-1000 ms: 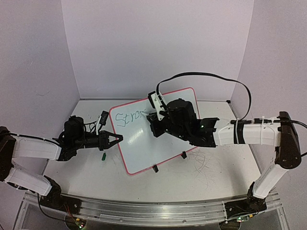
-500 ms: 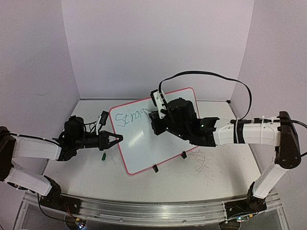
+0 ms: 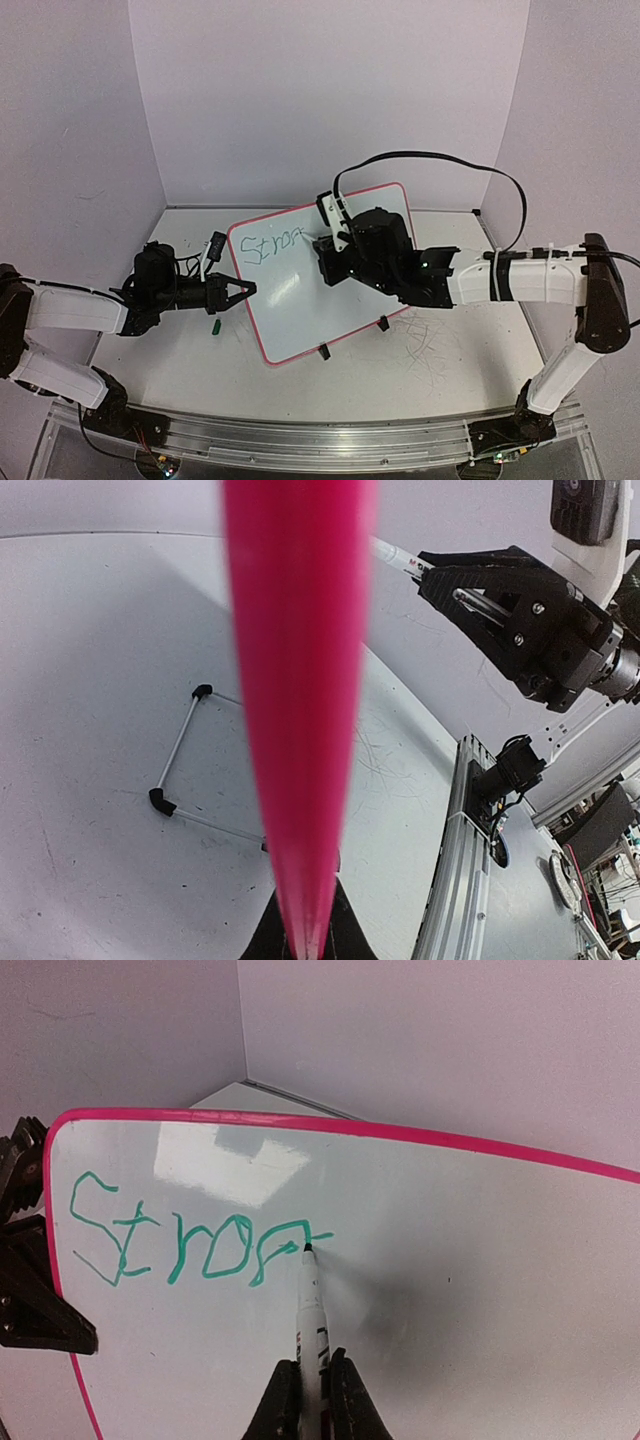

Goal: Write a sentence on the whiteboard

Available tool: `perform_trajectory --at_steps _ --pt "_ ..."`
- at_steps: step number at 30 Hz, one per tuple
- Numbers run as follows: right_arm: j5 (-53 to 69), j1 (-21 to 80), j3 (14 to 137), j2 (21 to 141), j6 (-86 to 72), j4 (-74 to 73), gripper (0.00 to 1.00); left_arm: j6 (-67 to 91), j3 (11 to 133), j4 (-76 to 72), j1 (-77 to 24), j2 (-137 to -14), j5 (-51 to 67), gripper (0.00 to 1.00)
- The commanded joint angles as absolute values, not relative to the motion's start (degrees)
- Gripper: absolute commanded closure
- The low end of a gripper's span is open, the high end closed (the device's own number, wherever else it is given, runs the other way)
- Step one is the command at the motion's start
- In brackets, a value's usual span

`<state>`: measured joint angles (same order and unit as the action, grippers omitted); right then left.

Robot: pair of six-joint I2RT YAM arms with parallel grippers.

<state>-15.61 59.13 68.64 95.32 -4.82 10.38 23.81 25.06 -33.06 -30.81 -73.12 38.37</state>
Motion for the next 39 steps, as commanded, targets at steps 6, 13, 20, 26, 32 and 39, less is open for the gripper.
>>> perform_trajectory --at_steps 6,13,20,26,32,39 --pt "-15.07 58.87 66.39 93.56 -6.57 7.21 1.0 19.6 26.89 -33.84 -30.83 -72.1 37.23 1.0" --pt "-15.05 58.88 66.62 93.39 -6.42 6.86 1.0 19.51 26.72 -33.84 -30.83 -72.16 37.11 1.0" --pt "-14.89 58.88 66.84 93.78 -6.41 6.86 1.0 19.69 26.73 -33.68 -30.82 -71.92 37.15 1.0" --pt "-14.16 59.03 66.37 93.8 -6.86 6.86 1.0 19.68 26.63 -33.59 -30.82 -71.71 37.0 1.0" --pt "-14.81 59.03 66.76 94.12 -7.04 6.86 1.0 19.6 26.78 -33.64 -30.8 -72.05 37.1 1.0" --pt "-15.03 59.05 68.8 94.39 -5.52 7.01 1.0 19.6 26.67 -33.53 -30.83 -72.11 36.85 1.0"
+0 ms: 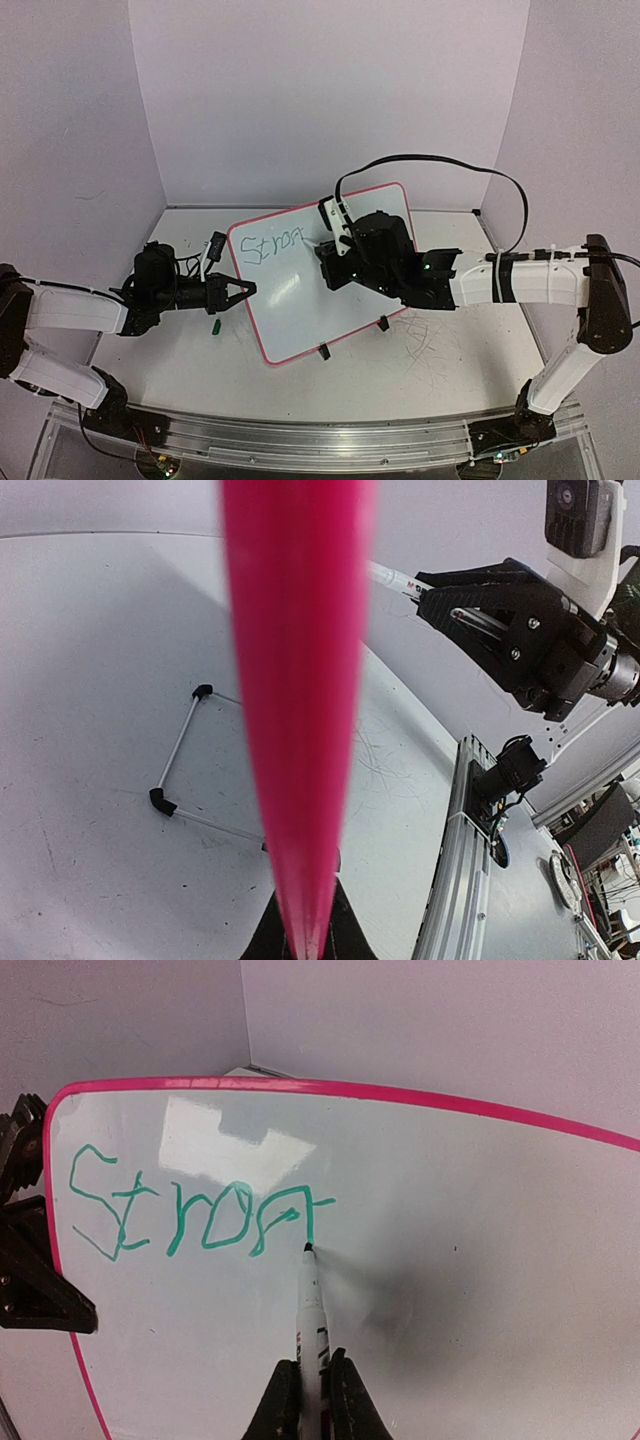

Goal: Write a sentence on the whiteboard

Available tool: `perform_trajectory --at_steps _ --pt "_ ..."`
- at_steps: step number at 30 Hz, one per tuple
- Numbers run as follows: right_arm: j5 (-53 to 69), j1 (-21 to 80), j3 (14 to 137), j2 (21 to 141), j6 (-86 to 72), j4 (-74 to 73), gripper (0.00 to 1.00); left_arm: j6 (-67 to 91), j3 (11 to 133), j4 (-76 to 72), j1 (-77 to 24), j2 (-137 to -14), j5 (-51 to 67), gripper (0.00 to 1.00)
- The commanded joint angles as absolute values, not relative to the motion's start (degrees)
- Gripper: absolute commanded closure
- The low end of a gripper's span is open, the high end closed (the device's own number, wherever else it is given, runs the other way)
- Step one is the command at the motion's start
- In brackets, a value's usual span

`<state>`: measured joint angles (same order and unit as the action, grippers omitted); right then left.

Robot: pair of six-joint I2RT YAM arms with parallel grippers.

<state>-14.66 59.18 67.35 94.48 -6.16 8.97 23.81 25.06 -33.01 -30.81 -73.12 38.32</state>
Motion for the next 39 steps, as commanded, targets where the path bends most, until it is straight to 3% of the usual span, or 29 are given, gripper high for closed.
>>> perform_trajectory --at_steps 1,20,39 --pt "-15.02 59.04 69.08 94.32 -5.38 7.09 1.0 19.57 26.65 -33.5 -30.83 -72.09 36.82 1.0" --pt "-12.04 57.71 65.62 86.93 -0.95 9.81 1.0 19.53 26.11 -33.5 -30.85 -71.94 36.19 1.0" --pt "-9.95 56.2 66.17 91.13 -2.11 12.2 1.0 19.86 26.06 -33.36 -30.78 -71.76 36.21 1.0"
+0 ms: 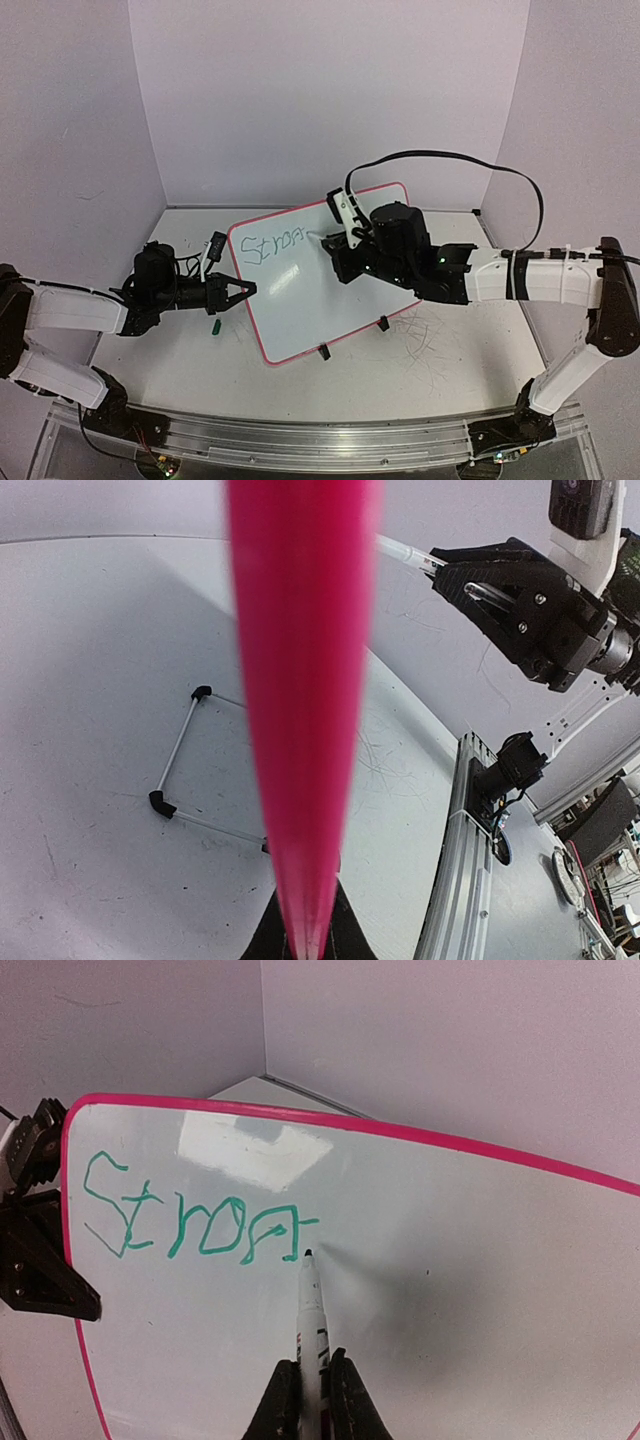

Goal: Write a sentence on the whiteboard

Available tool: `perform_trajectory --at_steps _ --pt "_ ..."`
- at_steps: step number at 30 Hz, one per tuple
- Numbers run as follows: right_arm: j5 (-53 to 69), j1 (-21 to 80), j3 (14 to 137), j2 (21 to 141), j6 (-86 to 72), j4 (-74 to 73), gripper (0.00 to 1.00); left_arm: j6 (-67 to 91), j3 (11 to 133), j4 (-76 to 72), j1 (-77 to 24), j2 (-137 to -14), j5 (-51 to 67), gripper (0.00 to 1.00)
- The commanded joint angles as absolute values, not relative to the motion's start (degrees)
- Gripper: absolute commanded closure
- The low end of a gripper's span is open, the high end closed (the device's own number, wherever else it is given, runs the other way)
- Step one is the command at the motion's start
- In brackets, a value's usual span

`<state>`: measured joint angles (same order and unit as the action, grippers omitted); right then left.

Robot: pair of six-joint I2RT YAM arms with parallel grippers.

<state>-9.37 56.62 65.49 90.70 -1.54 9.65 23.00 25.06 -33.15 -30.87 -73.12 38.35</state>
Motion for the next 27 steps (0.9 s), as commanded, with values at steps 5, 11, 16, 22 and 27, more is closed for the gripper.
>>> perform_trajectory --at_steps 5,11,16,22,27 --pt "-12.14 56.19 66.18 91.08 -2.81 12.3 1.0 19.86 26.26 -33.32 -30.85 -71.93 36.58 1.0" --pt "-12.75 55.77 66.9 92.13 -3.64 12.14 1.0 19.79 26.45 -33.34 -30.82 -71.99 36.73 1.0" --pt "-14.27 55.47 67.66 93.17 -4.42 12.04 1.0 19.83 26.29 -33.38 -30.83 -71.97 36.78 1.0" --pt "-14.71 55.3 68.95 94.12 -4.19 11.97 1.0 19.78 26.29 -33.38 -30.85 -71.97 36.73 1.0" --pt "-13.43 55.34 69.85 94.53 -3.39 12.13 1.0 19.62 26.37 -33.33 -30.84 -72.15 36.81 1.0"
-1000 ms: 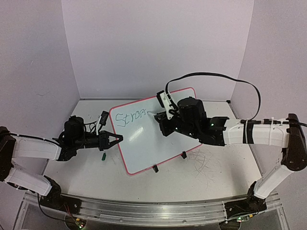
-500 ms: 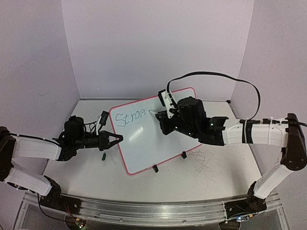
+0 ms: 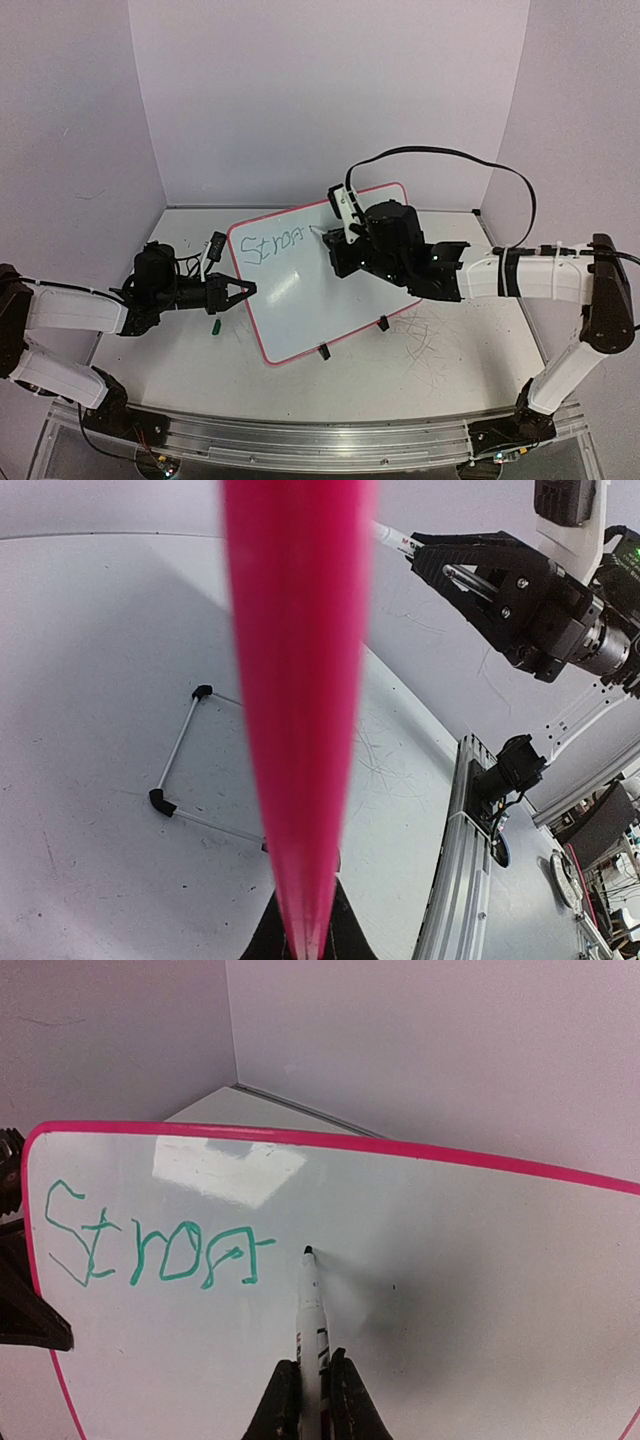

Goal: Write a sentence on the whiteboard

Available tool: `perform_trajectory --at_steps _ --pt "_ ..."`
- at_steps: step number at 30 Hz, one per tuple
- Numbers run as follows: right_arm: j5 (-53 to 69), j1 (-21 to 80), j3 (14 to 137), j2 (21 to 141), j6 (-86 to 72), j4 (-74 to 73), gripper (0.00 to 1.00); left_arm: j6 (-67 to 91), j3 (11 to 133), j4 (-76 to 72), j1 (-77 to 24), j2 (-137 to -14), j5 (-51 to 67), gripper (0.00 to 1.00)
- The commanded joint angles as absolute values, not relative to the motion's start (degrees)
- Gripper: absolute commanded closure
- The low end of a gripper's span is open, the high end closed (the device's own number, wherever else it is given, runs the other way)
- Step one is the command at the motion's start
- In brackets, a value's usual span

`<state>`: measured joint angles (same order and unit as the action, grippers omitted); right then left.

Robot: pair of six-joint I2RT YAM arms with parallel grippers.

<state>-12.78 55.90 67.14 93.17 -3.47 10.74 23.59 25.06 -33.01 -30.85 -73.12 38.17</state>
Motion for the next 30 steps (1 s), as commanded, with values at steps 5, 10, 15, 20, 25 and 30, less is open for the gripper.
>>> perform_trajectory --at_steps 5,10,15,20,25,30 --pt "-11.3 55.39 70.11 95.0 -3.0 12.04 1.0 19.49 26.38 -33.32 -30.84 -72.16 36.77 1.0" --pt "-9.99 55.62 69.08 94.3 -3.49 11.19 1.0 19.43 26.28 -33.38 -30.85 -72.03 36.67 1.0" --pt "-9.76 55.76 67.46 93.26 -3.83 10.46 1.0 19.34 26.37 -33.37 -30.83 -72.13 36.76 1.0" --pt "-9.93 55.81 66.0 92.43 -4.42 9.41 1.0 19.34 26.46 -33.26 -30.85 -72.09 36.74 1.0" --pt "-10.11 55.81 64.78 91.62 -4.66 8.75 1.0 19.4 26.34 -33.29 -30.85 -72.0 36.77 1.0" --pt "-11.71 55.8 64.32 91.29 -4.79 8.53 1.0 19.42 26.31 -33.28 -30.82 -72.13 36.76 1.0"
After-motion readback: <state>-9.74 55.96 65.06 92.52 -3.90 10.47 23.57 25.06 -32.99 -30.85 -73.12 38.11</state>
